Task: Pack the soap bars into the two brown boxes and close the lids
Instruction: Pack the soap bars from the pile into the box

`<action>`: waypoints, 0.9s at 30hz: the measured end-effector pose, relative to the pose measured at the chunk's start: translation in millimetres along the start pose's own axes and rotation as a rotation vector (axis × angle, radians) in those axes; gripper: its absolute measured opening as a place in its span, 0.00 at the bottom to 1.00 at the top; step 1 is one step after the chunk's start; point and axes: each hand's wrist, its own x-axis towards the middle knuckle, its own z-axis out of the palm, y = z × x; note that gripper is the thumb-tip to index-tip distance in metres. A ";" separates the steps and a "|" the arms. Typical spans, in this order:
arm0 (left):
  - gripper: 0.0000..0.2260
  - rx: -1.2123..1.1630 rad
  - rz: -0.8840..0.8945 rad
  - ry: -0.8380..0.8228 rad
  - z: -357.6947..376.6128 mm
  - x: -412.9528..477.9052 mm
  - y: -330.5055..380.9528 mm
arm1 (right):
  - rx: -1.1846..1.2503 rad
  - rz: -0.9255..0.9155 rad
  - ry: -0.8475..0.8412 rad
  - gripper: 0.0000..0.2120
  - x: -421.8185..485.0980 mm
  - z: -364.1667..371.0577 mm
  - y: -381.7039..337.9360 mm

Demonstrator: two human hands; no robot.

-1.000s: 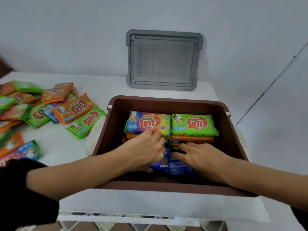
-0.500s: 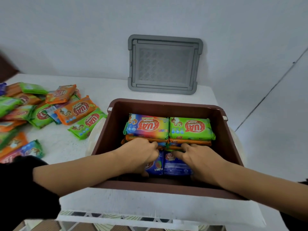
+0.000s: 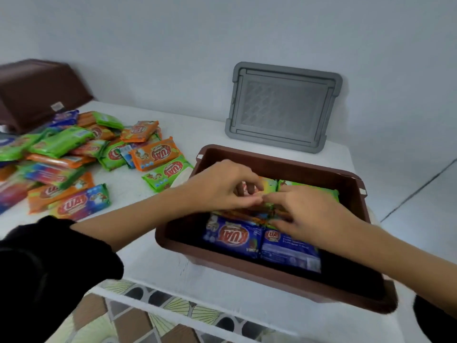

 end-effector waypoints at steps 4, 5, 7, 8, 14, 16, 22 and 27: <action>0.10 0.107 -0.145 0.165 -50.4 -15.7 -33.5 | 0.040 -0.057 0.125 0.20 41.1 -39.8 -4.9; 0.10 0.133 -0.204 0.170 -62.5 -20.5 -48.3 | 0.041 -0.078 0.151 0.19 54.8 -46.8 -6.2; 0.11 0.191 -0.343 0.137 -82.1 -31.2 -82.4 | 0.069 -0.123 0.170 0.18 86.2 -56.4 -9.7; 0.12 0.218 -0.419 0.110 -89.0 -37.0 -101.7 | 0.090 -0.148 0.159 0.18 103.4 -58.5 -12.5; 0.20 0.272 -0.599 0.045 -79.9 -60.7 -198.2 | 0.147 -0.383 -0.029 0.22 211.0 -33.1 -40.5; 0.26 0.301 -0.594 -0.017 -65.6 -56.6 -217.3 | 0.079 -0.466 -0.142 0.24 242.3 -14.4 -49.8; 0.34 0.652 -0.488 -0.123 -42.3 -42.1 -253.3 | -0.183 -0.577 -0.451 0.37 293.4 30.2 -54.8; 0.37 0.651 -0.396 -0.132 -43.6 -33.8 -258.6 | -0.228 -0.669 -0.410 0.35 301.1 30.8 -49.3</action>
